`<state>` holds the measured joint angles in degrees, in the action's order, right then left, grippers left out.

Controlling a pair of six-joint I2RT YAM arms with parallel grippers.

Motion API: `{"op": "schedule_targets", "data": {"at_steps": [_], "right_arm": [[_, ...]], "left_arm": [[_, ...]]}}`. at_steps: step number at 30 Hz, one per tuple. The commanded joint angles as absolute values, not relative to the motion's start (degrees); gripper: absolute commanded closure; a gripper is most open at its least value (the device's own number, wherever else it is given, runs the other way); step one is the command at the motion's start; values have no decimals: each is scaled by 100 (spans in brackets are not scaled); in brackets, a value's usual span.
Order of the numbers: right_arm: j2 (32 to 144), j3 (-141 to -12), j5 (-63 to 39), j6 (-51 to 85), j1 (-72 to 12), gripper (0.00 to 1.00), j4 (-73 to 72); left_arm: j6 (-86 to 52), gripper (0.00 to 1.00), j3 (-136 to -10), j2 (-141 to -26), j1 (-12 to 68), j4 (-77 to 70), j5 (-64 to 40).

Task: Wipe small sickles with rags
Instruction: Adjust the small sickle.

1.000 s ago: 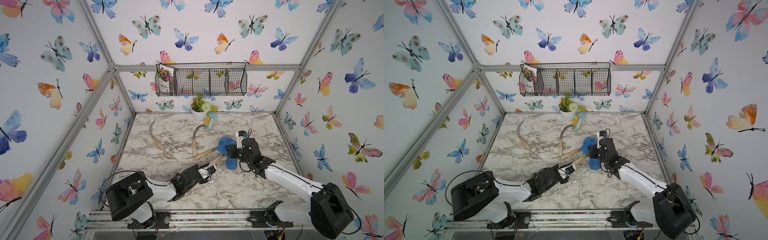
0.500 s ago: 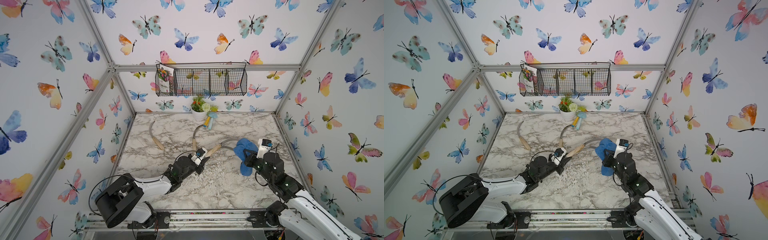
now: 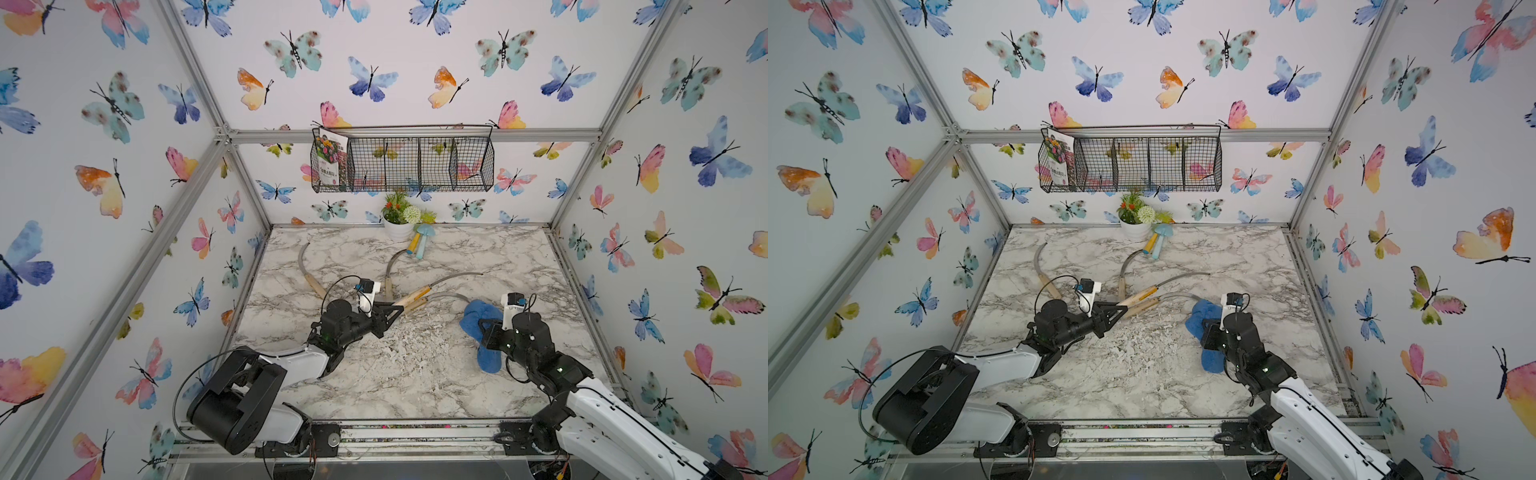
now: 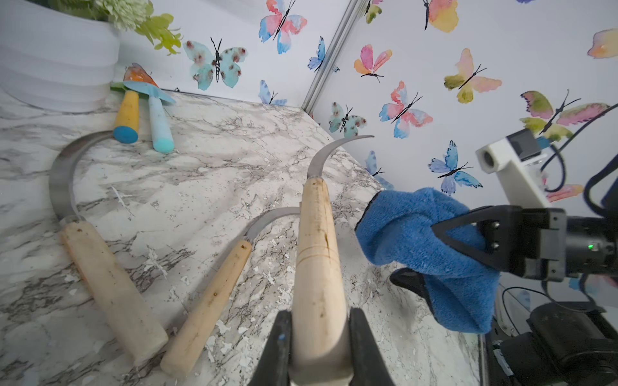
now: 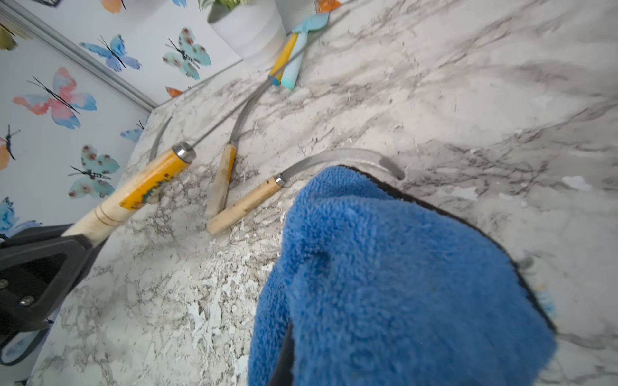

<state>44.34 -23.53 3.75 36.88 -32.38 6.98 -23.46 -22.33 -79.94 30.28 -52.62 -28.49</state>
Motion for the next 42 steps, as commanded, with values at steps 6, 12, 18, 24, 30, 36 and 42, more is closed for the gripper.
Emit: {"op": "schedule_targets", "data": {"at_steps": [6, 12, 18, 24, 30, 36, 42], "right_arm": [[5328, -2133, -41, 3700, -3887, 98, -1165], [5927, -2128, -64, 3774, -4185, 98, -2159], [6064, -2280, 386, 3920, -4184, 98, -2251], [6141, -2644, 474, 3855, -4184, 98, -2112], [6328, -3133, 290, 3669, -4184, 98, -1927], [6681, -3379, 4, 3581, -4184, 98, -1960], [6784, -3446, -131, 3533, -4188, 98, -2005]], "left_arm": [[-2702, 100, -2287, -8178, 2991, -6082, -3958], [-2557, 100, -2505, -8356, 3422, -5928, -4130], [-2163, 100, -2591, -8154, 3858, -5441, -3918], [-1789, 100, -2772, -8164, 4342, -5003, -3660], [-1715, 100, -3044, -8533, 4582, -4868, -3704], [-1697, 100, -3223, -8808, 4656, -4723, -3509], [-1723, 100, -3454, -9206, 4650, -4684, -3515]]}}
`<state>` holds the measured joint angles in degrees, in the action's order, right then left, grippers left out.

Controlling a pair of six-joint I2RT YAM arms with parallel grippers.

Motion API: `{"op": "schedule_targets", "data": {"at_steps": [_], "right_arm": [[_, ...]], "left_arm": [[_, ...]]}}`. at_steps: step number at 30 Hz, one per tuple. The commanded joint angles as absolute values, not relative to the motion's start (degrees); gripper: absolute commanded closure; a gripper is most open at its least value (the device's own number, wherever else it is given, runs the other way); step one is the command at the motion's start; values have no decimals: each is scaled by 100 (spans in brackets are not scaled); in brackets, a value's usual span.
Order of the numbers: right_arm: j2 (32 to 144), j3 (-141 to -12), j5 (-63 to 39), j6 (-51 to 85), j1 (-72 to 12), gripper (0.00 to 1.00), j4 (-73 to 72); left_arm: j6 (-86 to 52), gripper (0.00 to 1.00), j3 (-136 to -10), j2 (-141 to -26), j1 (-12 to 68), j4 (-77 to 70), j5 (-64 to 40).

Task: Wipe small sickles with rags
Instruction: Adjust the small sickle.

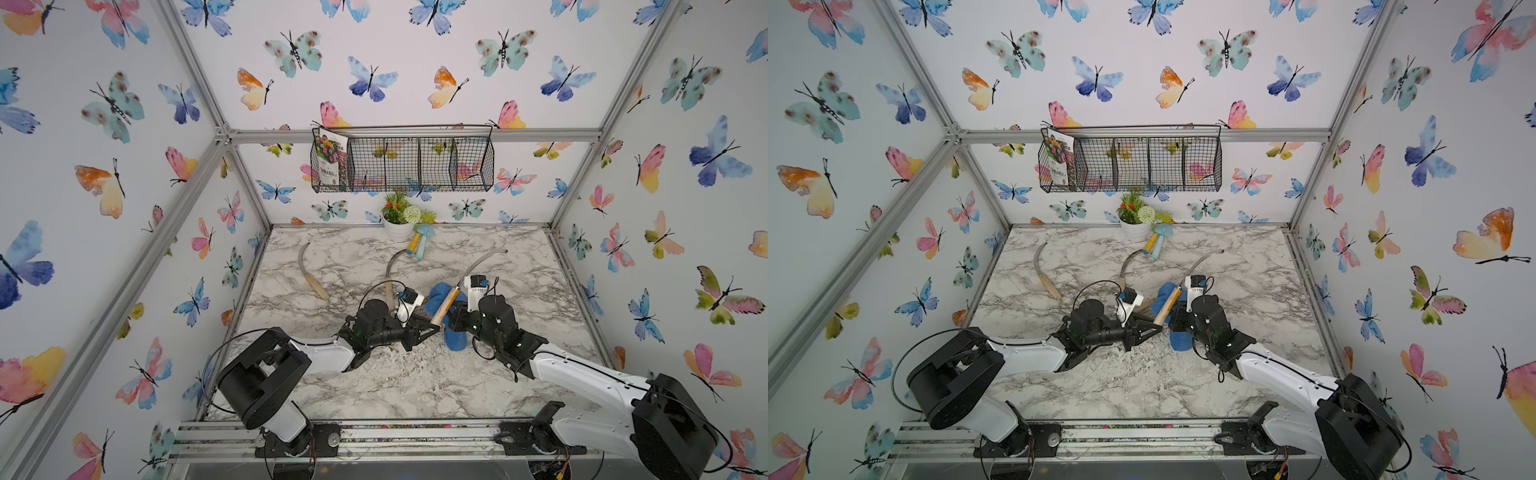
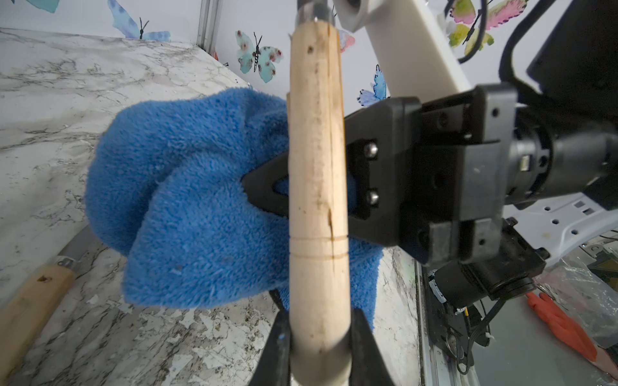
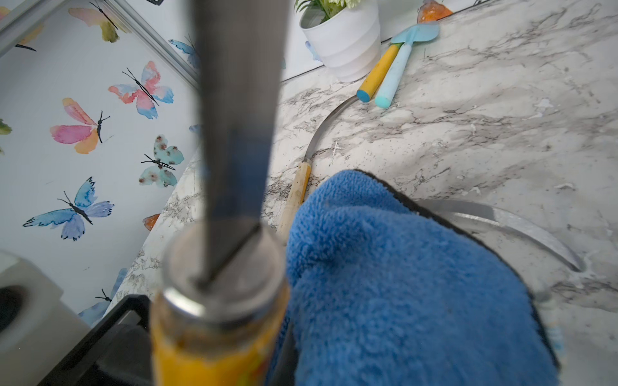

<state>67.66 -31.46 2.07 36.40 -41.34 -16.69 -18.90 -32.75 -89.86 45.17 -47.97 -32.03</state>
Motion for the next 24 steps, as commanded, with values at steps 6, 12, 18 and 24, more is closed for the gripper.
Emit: {"op": "schedule_targets", "data": {"at_steps": [6, 12, 18, 24], "right_arm": [[6805, -3422, -125, 3507, -4194, 98, -1974], [6541, -3164, -112, 3542, -4192, 98, -1975], [6231, -2819, -220, 3524, -4192, 98, -2020], [6433, -2621, -654, 3623, -4192, 98, -2305]], "left_arm": [[-1750, 100, -3592, -9470, 4648, -4682, -3500], [-1811, 100, -3406, -9221, 4436, -4734, -3431], [-1922, 100, -3060, -8779, 4028, -4990, -3733], [-1935, 100, -2422, -7815, 3691, -5403, -3853]]}}
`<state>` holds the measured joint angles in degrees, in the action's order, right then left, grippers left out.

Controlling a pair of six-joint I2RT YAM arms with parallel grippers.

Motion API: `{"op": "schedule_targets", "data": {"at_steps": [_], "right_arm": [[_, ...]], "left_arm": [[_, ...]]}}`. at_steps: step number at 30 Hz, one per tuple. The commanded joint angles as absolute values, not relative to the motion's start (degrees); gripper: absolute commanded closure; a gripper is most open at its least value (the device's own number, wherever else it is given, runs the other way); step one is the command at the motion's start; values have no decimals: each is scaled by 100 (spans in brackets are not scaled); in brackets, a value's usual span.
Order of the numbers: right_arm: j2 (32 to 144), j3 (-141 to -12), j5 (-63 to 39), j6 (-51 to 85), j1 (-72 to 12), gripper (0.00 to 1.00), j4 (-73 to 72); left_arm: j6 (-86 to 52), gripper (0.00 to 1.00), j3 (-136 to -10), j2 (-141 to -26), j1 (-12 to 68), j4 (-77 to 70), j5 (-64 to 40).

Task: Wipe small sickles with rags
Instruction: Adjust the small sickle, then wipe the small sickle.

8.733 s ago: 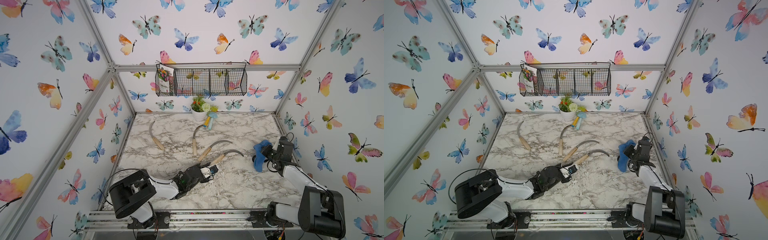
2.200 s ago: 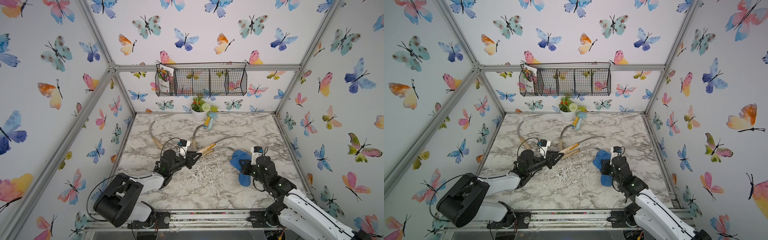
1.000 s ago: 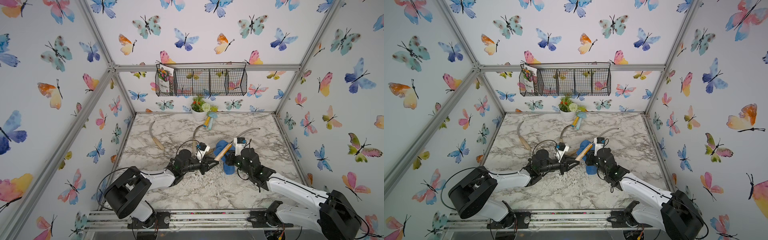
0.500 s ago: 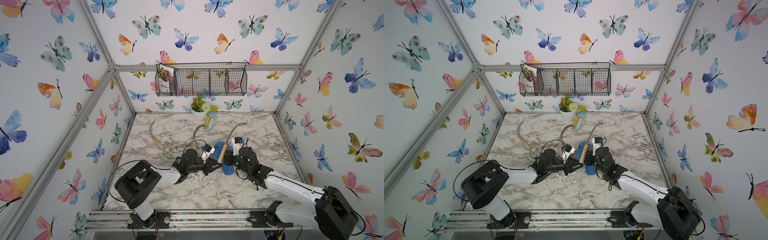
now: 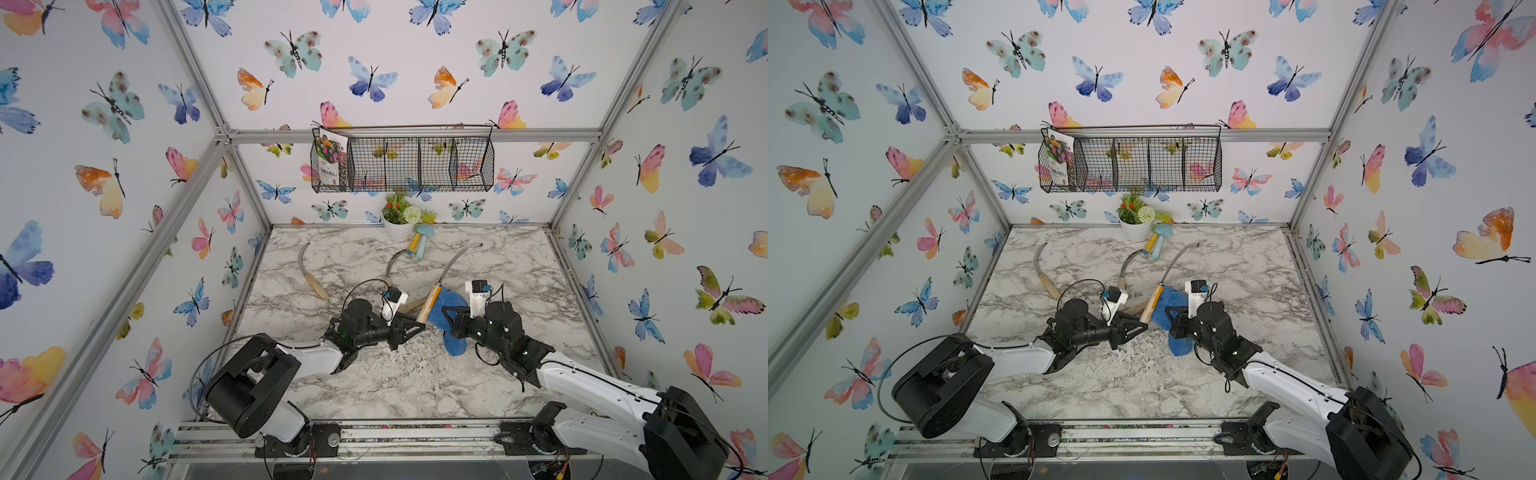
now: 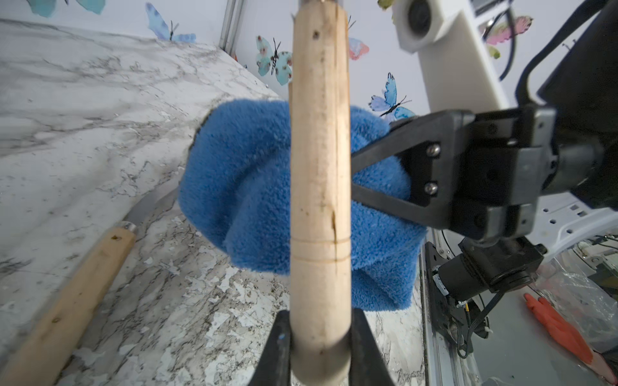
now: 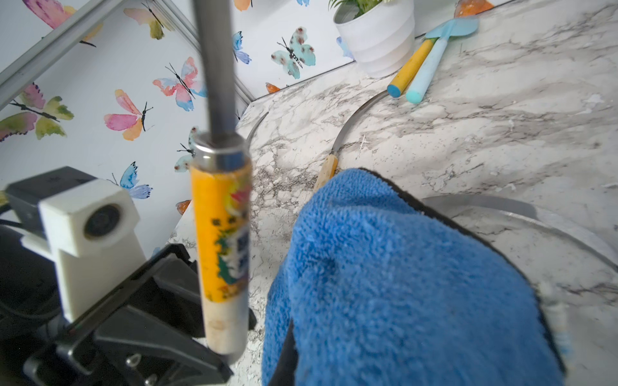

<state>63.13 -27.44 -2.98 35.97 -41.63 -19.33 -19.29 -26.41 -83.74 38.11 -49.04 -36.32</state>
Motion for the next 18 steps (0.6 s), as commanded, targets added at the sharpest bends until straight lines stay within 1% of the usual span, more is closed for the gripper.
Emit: {"op": "schedule_targets", "data": {"at_steps": [1, 6, 12, 18], "right_arm": [[6533, -2582, -768, 3663, -4192, 98, -2425], [7134, -2511, -1422, 3812, -4323, 98, -3045], [7584, -2722, -1674, 3777, -5034, 98, -3463], [7728, -2588, -2260, 3987, -5158, 98, -4184]], "left_arm": [[-1970, 100, -2265, -7632, 3653, -5539, -3788], [-1943, 100, -1800, -7062, 3630, -5892, -3529], [-1855, 100, -1706, -6997, 3621, -6036, -3547], [-1724, 100, -1687, -7015, 3621, -6019, -3375]]}}
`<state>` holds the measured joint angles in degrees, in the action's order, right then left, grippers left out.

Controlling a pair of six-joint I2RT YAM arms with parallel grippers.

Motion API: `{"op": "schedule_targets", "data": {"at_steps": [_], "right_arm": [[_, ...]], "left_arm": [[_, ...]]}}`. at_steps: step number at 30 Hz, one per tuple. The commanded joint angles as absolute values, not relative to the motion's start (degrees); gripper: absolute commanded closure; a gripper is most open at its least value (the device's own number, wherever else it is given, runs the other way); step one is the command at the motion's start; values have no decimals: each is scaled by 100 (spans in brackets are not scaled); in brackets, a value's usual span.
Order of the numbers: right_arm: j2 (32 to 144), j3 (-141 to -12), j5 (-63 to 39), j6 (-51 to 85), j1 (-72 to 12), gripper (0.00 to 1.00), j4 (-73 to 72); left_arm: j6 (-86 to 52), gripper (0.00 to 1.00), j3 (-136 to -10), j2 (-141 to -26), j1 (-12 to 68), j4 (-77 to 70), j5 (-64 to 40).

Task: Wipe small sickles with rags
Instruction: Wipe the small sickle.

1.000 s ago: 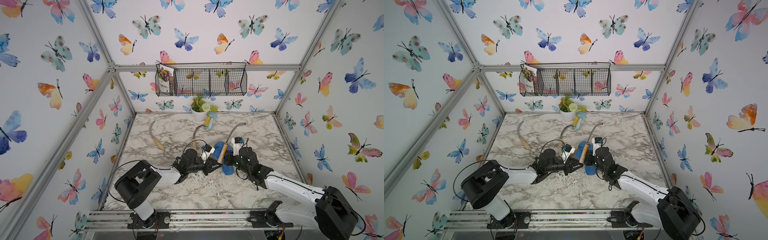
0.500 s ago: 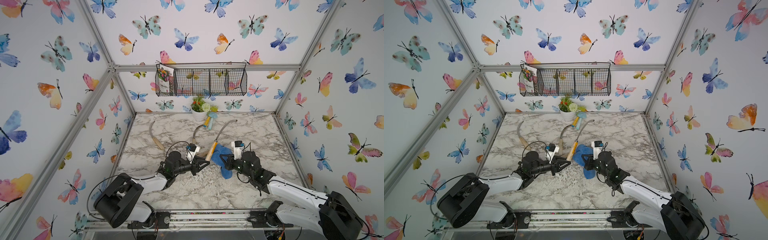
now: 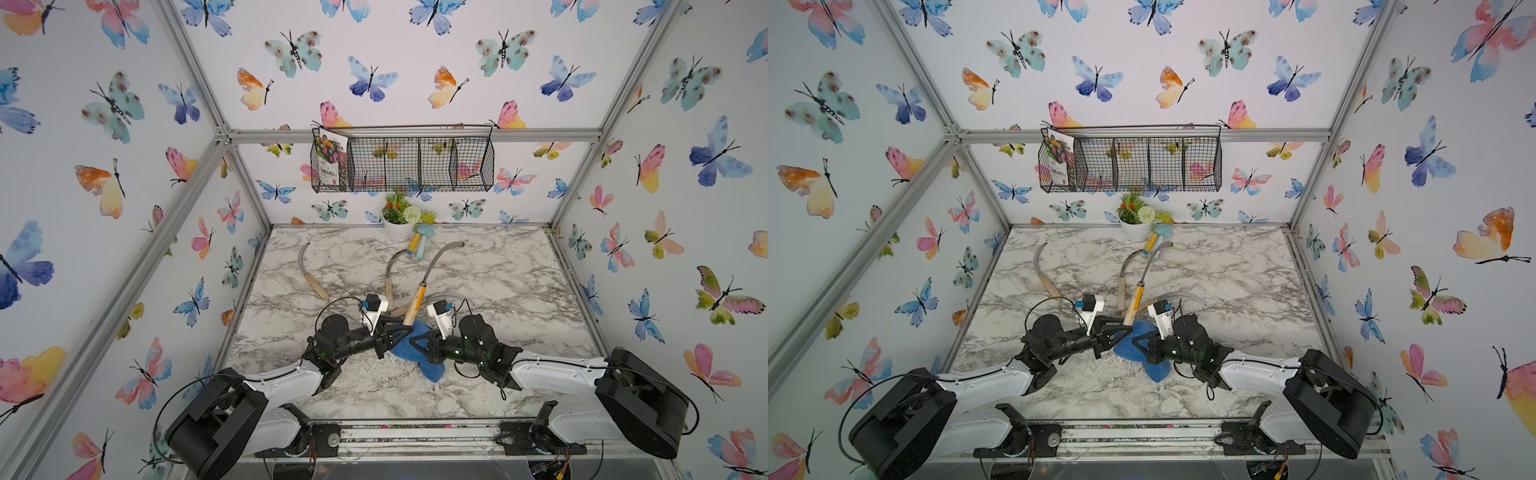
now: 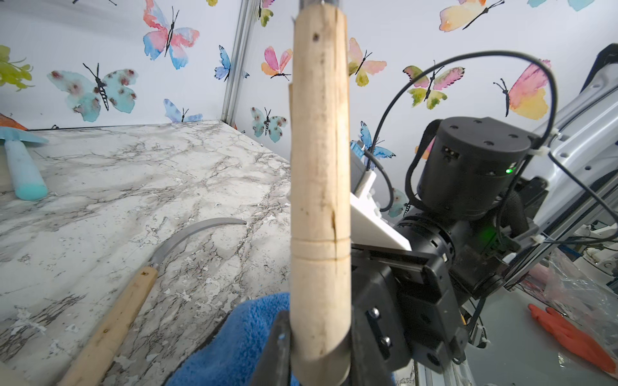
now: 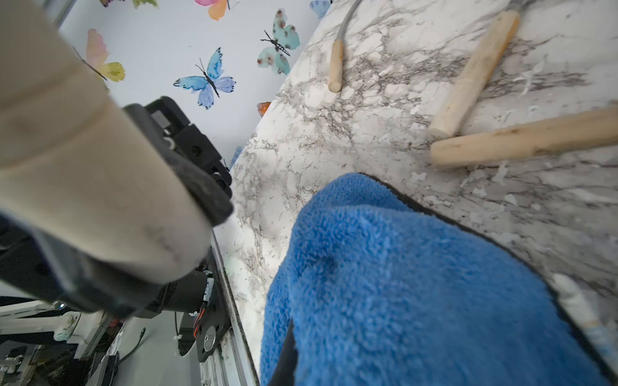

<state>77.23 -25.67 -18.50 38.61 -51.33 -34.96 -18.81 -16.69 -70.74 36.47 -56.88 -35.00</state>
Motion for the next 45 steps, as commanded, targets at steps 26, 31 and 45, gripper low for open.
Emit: {"op": "schedule_targets", "data": {"at_steps": [26, 31, 45], "right_arm": [[7279, -2090, -2082, 4198, -5168, 98, -5292], [6981, -2040, -1729, 4153, -5168, 98, -5115], [6791, -2001, -1294, 4052, -5370, 98, -5111]], "left_arm": [[-1758, 100, -1837, -7551, 3885, -6354, -3684], [-1756, 100, -1782, -7467, 3893, -6338, -3639], [-1732, 100, -1751, -7481, 3961, -6341, -3537]]}}
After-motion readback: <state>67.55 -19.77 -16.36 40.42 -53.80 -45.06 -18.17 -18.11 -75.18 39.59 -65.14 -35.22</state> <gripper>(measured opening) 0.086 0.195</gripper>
